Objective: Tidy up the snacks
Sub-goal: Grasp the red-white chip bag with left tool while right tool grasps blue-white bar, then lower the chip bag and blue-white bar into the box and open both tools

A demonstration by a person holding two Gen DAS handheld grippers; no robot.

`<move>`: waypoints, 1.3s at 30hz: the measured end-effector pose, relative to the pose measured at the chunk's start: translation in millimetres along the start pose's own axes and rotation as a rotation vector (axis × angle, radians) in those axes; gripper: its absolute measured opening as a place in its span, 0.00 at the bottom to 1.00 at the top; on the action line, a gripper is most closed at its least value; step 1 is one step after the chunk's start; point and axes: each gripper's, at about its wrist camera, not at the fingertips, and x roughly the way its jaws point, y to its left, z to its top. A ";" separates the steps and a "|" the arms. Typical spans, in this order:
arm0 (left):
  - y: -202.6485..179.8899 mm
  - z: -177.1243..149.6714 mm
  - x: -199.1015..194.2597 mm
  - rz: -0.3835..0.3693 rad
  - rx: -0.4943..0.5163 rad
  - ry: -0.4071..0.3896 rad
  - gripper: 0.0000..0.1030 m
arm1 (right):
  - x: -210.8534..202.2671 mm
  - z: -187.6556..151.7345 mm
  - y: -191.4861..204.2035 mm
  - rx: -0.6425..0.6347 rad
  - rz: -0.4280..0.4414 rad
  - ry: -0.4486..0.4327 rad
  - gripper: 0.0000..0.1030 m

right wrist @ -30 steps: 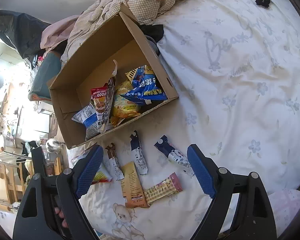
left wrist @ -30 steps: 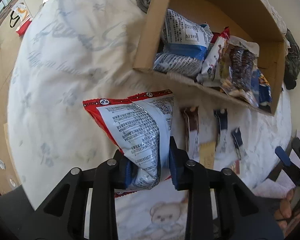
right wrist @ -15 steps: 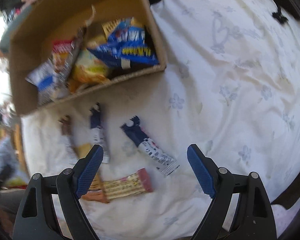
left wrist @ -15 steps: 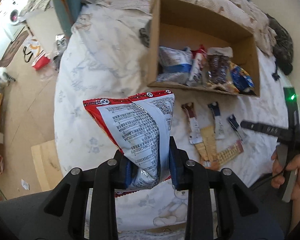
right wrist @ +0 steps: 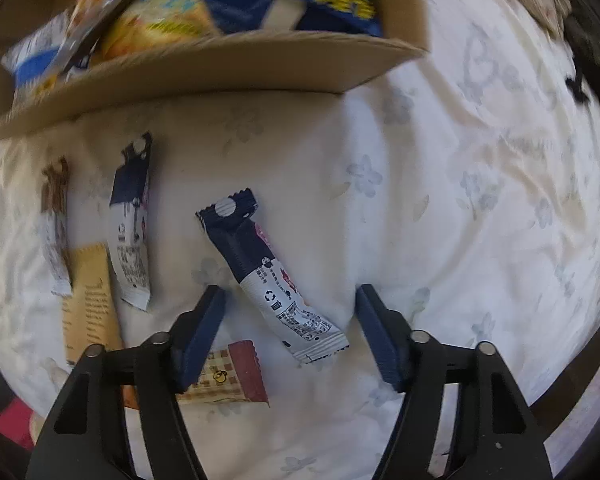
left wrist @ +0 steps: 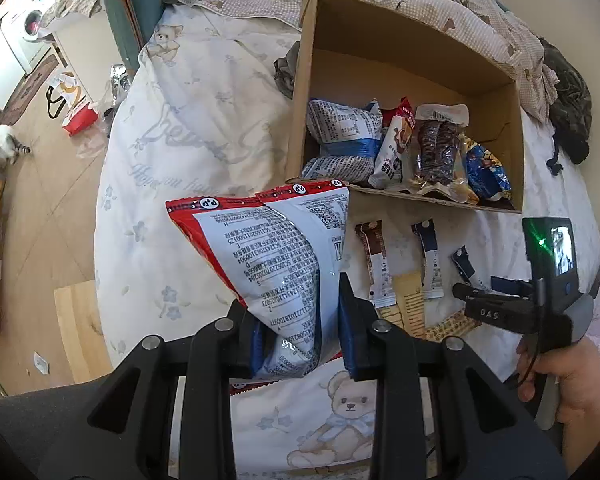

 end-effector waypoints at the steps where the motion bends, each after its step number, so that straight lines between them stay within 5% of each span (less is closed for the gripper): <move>1: 0.9 -0.1 0.0 -0.001 -0.004 0.000 0.25 | -1.1 -1.0 3.8 -0.008 -0.003 -0.004 0.53; 3: 3.9 -0.6 0.6 -0.002 -0.013 0.003 0.25 | -4.6 -3.5 8.5 -0.031 -0.003 -0.014 0.34; 6: 8.5 -1.8 1.5 0.008 -0.022 0.004 0.25 | -10.2 -9.5 17.9 -0.058 0.014 -0.022 0.20; 16: 17.6 -4.1 3.3 0.044 -0.046 -0.007 0.25 | -67.1 -30.2 -4.6 0.077 0.203 -0.185 0.20; 23: 13.3 -6.6 5.5 0.066 -0.030 -0.027 0.25 | -106.5 -39.1 -2.3 0.037 0.336 -0.297 0.20; 39: 4.7 -2.0 -27.0 0.113 0.025 -0.221 0.25 | -159.9 -25.2 -5.2 0.016 0.539 -0.516 0.20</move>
